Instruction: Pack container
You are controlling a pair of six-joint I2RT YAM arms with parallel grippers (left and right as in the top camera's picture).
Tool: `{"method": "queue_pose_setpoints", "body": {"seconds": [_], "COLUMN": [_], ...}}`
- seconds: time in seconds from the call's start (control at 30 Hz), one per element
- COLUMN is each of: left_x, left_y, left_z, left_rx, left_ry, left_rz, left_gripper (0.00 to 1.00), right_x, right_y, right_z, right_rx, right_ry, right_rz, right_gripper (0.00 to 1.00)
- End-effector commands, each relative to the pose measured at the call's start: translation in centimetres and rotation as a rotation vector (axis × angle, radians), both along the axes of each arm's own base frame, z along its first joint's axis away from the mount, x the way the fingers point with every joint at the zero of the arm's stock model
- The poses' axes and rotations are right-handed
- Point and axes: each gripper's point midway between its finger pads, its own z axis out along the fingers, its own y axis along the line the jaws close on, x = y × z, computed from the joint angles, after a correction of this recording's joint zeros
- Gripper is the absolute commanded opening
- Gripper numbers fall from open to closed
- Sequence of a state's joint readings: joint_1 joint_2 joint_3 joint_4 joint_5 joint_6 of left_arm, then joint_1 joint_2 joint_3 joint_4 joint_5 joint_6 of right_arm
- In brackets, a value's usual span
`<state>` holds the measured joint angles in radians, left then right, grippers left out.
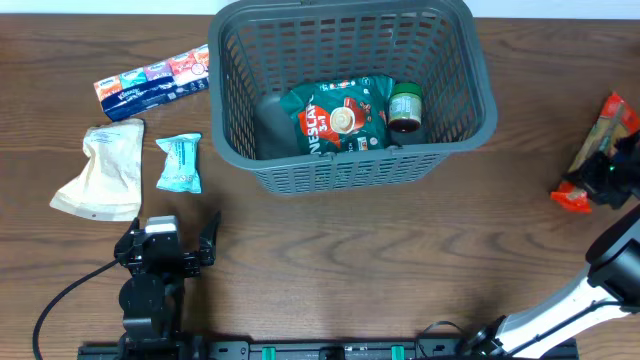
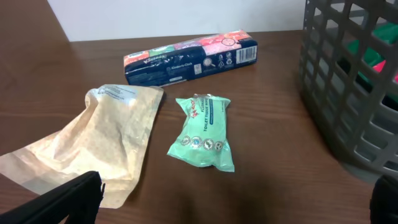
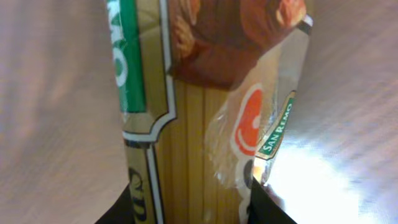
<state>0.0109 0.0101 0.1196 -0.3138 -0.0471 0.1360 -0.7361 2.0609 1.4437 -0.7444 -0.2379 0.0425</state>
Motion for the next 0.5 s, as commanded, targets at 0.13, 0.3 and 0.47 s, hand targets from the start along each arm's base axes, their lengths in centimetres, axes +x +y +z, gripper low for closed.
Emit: {"method": "queue_pose_setpoints", "body": {"seconds": [0.13, 0.3, 0.47], "left_x": [0.0, 0.0, 0.0], "left_y": [-0.3, -0.3, -0.3], "left_z": [-1.1, -1.1, -1.1], "left_rx": [0.009, 0.01, 0.01], "left_ry": [0.023, 0.023, 0.023], "left_rz": [-0.018, -0.017, -0.017], "left_gripper": [0.99, 0.99, 0.99], "right_x": [7.2, 9.8, 10.8], "right_y": [4.5, 9.0, 13.1], "right_z": [13.7, 22.1, 29.7], "right_rx": [-0.05, -0.162, -0.301], "right_ry": [-0.373, -0.538, -0.676], "right_rz": [0.174, 0.313, 0.416], "right_gripper": [0.01, 0.01, 0.01]}}
